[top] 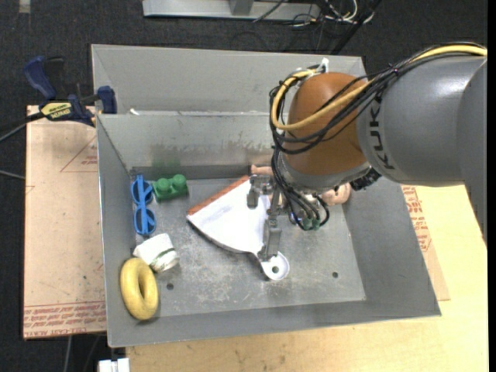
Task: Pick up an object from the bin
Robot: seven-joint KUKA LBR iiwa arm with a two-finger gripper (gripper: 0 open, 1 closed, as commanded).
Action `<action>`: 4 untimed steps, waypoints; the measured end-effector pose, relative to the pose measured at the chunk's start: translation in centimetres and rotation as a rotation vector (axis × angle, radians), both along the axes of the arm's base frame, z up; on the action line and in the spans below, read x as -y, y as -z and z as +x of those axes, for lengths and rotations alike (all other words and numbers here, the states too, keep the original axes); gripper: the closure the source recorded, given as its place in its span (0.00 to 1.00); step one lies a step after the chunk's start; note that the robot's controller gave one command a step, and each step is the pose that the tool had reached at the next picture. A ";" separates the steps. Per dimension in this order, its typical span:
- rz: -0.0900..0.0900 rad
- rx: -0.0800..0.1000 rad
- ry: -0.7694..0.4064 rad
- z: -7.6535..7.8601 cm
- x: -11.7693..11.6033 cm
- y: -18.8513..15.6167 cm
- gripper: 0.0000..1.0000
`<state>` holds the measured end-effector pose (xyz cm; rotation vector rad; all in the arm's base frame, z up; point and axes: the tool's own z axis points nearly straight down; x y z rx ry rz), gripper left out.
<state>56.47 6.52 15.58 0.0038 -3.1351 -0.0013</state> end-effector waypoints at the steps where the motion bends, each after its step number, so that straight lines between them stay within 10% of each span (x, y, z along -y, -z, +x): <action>1: 0.000 0.007 0.001 0.1 0.0 -0.5 0.00; 3: 0.002 0.007 0.010 0.2 -1.6 8.1 0.00; 4: 0.003 0.008 0.037 1.1 -0.2 8.6 1.00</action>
Offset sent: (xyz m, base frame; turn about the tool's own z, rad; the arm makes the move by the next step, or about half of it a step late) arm 0.0004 0.0091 -0.0858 -0.0423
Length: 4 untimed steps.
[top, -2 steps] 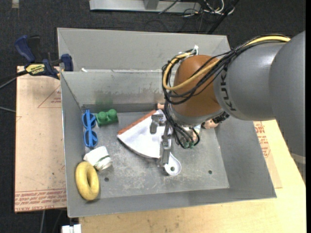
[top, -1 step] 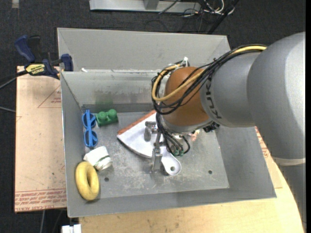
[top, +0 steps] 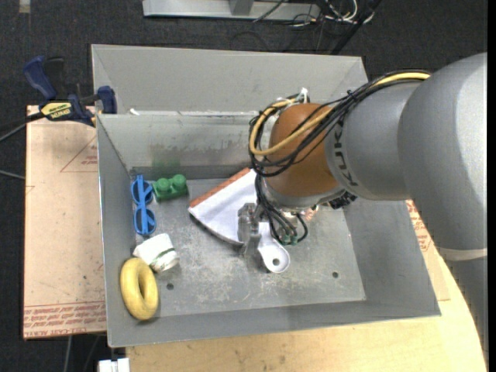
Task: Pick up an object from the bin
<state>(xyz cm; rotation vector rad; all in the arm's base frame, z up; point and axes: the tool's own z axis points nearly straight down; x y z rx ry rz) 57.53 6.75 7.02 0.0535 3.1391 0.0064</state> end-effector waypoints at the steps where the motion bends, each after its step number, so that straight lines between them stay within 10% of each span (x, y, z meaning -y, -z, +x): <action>1: 0.000 0.000 0.000 0.0 0.0 0.0 1.00; 3: 0.000 -0.001 0.013 -0.4 -2.7 -10.4 1.00; 4: -0.001 -0.006 0.027 0.0 -0.2 -15.8 1.00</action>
Offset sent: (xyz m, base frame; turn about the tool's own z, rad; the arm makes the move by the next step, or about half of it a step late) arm -0.0048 0.0196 0.1097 0.0376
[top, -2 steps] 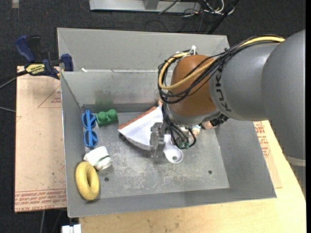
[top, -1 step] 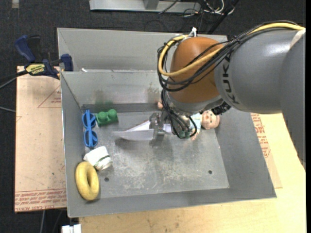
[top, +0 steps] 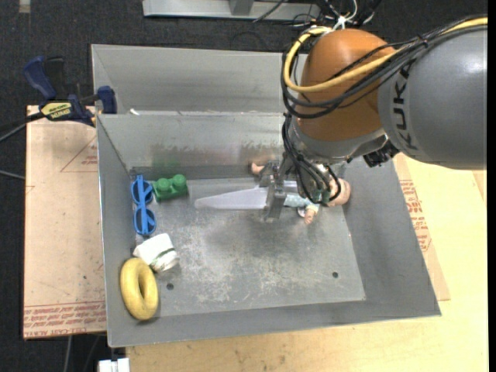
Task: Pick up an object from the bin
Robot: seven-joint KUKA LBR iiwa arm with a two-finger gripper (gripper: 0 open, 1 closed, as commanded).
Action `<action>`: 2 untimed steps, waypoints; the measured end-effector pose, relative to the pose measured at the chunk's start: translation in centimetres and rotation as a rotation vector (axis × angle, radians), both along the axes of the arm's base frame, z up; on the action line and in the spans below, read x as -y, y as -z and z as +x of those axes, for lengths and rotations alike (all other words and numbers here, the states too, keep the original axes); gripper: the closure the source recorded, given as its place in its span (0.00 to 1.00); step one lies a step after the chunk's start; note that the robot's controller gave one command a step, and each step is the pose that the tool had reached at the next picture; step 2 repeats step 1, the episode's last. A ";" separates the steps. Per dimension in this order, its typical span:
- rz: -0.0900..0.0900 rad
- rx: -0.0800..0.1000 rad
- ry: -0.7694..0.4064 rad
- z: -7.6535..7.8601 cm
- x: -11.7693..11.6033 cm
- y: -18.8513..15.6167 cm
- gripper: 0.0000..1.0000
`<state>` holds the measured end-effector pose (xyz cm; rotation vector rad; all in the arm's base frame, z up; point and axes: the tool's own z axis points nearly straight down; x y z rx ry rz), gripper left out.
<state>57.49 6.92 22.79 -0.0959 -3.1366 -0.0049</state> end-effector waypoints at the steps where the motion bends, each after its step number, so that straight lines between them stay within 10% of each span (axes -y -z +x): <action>1: 0.000 0.000 0.000 0.0 0.0 0.0 1.00; 2: 0.000 0.000 0.000 0.0 0.0 0.0 1.00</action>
Offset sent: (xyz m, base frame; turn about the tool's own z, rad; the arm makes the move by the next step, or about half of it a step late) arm 0.0176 0.0035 -0.0469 -0.1251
